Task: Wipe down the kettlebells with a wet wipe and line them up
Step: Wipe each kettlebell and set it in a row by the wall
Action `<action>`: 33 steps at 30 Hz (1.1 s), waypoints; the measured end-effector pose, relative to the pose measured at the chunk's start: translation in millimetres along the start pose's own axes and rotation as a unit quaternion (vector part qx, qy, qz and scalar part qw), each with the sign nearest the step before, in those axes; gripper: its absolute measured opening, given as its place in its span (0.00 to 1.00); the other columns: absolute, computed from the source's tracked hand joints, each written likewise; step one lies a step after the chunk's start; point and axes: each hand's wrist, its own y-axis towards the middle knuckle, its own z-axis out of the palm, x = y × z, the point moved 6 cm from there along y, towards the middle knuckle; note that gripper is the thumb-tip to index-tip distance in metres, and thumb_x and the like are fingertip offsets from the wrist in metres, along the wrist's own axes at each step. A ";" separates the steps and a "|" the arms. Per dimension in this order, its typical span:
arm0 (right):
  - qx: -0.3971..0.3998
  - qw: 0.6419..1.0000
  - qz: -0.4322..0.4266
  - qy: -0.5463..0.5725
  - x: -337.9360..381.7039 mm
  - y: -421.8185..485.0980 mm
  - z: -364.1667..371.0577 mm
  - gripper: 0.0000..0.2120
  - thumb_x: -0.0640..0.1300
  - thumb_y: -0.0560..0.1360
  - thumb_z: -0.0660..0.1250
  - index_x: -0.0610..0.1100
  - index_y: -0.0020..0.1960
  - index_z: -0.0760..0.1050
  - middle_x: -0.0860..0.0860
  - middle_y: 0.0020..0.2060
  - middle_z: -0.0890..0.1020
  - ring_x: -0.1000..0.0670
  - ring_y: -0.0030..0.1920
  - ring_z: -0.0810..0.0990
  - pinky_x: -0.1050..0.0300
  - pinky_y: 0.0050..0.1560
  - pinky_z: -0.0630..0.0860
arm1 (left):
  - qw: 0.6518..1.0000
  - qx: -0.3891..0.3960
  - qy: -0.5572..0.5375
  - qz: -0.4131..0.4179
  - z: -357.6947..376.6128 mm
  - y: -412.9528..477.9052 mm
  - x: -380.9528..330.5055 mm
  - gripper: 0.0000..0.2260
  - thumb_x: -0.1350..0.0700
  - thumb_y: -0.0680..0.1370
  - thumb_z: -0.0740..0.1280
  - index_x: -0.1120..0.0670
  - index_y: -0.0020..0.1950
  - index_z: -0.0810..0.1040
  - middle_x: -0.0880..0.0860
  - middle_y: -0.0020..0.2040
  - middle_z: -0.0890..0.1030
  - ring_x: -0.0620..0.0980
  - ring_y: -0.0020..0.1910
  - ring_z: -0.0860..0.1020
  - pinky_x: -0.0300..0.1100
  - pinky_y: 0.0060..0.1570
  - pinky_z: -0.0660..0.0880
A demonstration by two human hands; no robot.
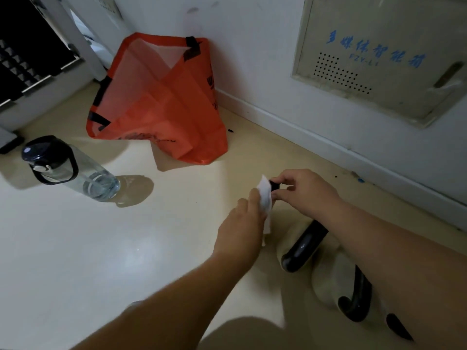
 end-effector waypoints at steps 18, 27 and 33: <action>0.051 0.994 -0.002 0.100 2.1 -4.1 0.1 0.14 0.38 0.79 0.68 0.52 0.62 0.82 0.54 0.61 0.84 0.54 0.62 0.81 0.51 0.67 0.76 | 0.985 0.115 0.125 0.030 5.1 53.0 -32.1 0.19 0.58 0.84 0.58 0.60 0.75 0.60 0.59 0.60 0.75 0.57 0.53 0.79 0.47 0.47 0.76; 0.060 0.989 0.056 0.123 1.6 -1.9 -4.1 0.19 0.37 0.81 0.59 0.56 0.58 0.82 0.56 0.56 0.83 0.51 0.61 0.78 0.57 0.60 0.72 | 0.993 -0.034 0.067 0.094 18.0 -48.0 23.8 0.39 0.56 0.81 0.64 0.49 0.82 0.41 0.54 0.58 0.72 0.49 0.47 0.71 0.40 0.43 0.75; 0.078 0.978 0.112 0.158 -5.5 6.5 -9.1 0.18 0.46 0.81 0.63 0.55 0.71 0.74 0.50 0.70 0.75 0.46 0.69 0.74 0.46 0.71 0.70 | 0.994 0.036 0.103 0.021 -4.4 16.2 -18.0 0.29 0.51 0.84 0.60 0.49 0.79 0.46 0.54 0.57 0.74 0.52 0.46 0.77 0.44 0.40 0.73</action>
